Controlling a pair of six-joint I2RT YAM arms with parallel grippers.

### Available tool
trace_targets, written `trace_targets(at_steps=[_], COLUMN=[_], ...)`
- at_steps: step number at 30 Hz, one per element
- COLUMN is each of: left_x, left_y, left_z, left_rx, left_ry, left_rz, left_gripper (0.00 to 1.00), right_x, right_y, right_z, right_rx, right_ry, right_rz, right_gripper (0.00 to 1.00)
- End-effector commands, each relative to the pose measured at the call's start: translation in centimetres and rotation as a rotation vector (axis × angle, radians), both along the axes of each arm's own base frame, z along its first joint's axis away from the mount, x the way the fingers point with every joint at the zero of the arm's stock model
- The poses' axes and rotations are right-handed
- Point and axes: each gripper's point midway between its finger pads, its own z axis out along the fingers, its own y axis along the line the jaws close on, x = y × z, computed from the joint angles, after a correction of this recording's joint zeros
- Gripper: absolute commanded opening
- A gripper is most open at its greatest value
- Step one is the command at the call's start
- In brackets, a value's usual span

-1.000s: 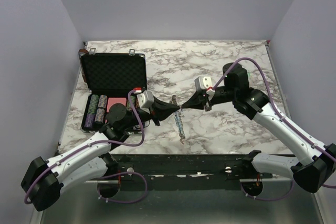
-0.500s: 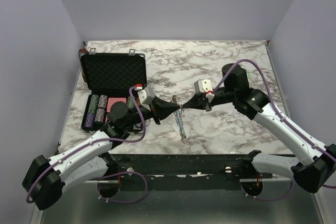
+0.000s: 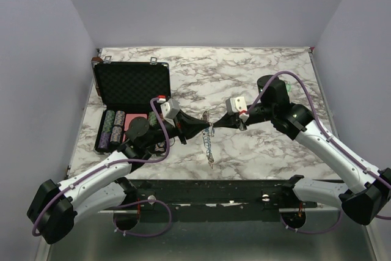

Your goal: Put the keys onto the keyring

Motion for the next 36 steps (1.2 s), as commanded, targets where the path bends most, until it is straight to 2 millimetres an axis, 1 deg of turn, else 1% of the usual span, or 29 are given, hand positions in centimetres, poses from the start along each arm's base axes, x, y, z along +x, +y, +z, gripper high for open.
trace_targets(at_steps=[1,7,10,16,19,21,24,27,30,32,34,36], left_x=[0.7,0.3,0.1,-0.1,-0.2,-0.4,-0.8,-1.3,-1.5,-1.6,-1.7,-1.7], left_y=[0.7,0.9,1.0,1.1,1.1,1.0,1.0,1.0,1.0,1.0,1.0,1.0], left_z=[3.6,4.0,4.3,4.4,4.4,4.4,4.5,4.5,4.6,4.6,4.7,4.7], left_rx=[-0.109,-0.148,-0.162,-0.178,-0.176,-0.171,-0.167,-0.159,-0.159,-0.161,-0.164,-0.165], left_ry=[-0.058,-0.058,-0.065,-0.076,-0.096,-0.109,-0.141,-0.167,-0.19,-0.198,-0.207,-0.208], left_rz=[0.028,-0.001,-0.013,-0.025,-0.033,-0.042,-0.06,-0.082,-0.093,-0.095,-0.098,-0.098], left_gripper=[0.0,0.0,0.0,0.0,0.0,0.0,0.0,0.0,0.0,0.0,0.0,0.0], right_x=[-1.6,-2.0,-2.2,-3.2,-3.7,-3.7,-3.0,-2.2,-1.1,-0.6,-0.1,0.0], right_y=[-0.4,-0.2,-0.1,-0.2,-0.4,-0.3,-0.3,-0.3,-0.1,0.2,0.2,0.4], right_z=[-0.1,-0.8,-0.7,-0.3,0.3,1.2,2.9,4.1,5.0,5.3,5.5,5.1], right_rx=[-0.015,-0.013,-0.004,0.01,0.015,0.03,0.073,0.113,0.153,0.168,0.179,0.178], right_ry=[0.009,0.031,0.04,0.057,0.054,0.078,0.124,0.169,0.229,0.277,0.306,0.343], right_rz=[0.036,0.049,0.061,0.101,0.113,0.097,0.045,-0.001,-0.065,-0.103,-0.133,-0.141], right_gripper=[0.0,0.01,0.07,0.18,0.26,0.3,0.31,0.31,0.37,0.42,0.45,0.47])
